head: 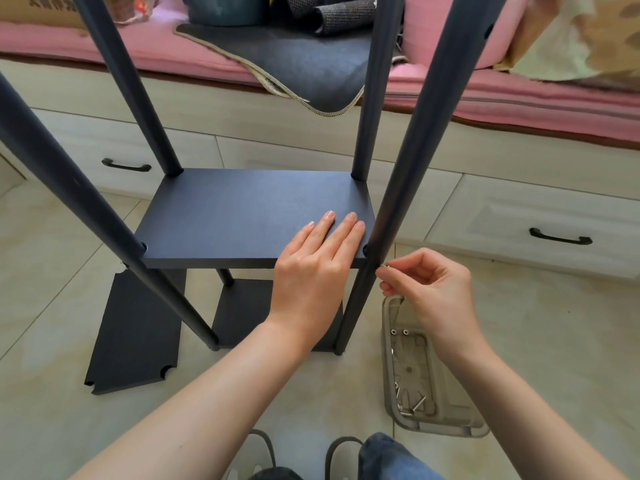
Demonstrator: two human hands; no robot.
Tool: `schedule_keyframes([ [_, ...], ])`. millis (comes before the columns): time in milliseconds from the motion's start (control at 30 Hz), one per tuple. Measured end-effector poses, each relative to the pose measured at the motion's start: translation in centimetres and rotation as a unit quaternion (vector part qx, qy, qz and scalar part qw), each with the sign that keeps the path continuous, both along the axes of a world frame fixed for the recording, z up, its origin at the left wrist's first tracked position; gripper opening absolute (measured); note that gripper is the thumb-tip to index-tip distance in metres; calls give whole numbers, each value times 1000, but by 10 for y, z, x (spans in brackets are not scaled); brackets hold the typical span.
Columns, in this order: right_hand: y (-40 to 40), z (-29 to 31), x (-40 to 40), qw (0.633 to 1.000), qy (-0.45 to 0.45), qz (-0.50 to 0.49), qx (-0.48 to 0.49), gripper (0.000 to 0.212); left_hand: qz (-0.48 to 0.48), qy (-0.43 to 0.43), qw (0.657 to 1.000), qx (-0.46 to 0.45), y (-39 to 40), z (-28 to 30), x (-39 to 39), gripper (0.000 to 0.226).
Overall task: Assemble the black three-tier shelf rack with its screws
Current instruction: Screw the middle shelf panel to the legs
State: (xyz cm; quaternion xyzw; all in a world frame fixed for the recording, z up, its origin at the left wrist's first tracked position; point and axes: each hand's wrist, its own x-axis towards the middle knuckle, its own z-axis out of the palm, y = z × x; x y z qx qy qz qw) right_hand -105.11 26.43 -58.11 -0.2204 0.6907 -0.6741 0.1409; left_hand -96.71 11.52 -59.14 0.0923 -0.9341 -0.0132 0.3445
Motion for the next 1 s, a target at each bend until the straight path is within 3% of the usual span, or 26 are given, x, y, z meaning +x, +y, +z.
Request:
schedule_keyframes([
  [400,0,2,1,999,24,-13,36,10,8,14,1000,-13,-1,-2,-2,50],
  [500,-3,1,2,999,-30,-8,23,6,7,13,1000,-10,0,-2,-2,52],
  [600,-7,-2,3,998,-69,-8,11,17,8,15,1000,-10,-1,-2,-2,53],
  [833,-2,0,0,996,21,7,91,32,6,15,1000,-8,-2,-2,-1,53],
  [1000,9,1,-2,989,87,14,122,5,2,22,1000,-10,-2,-2,0,52],
])
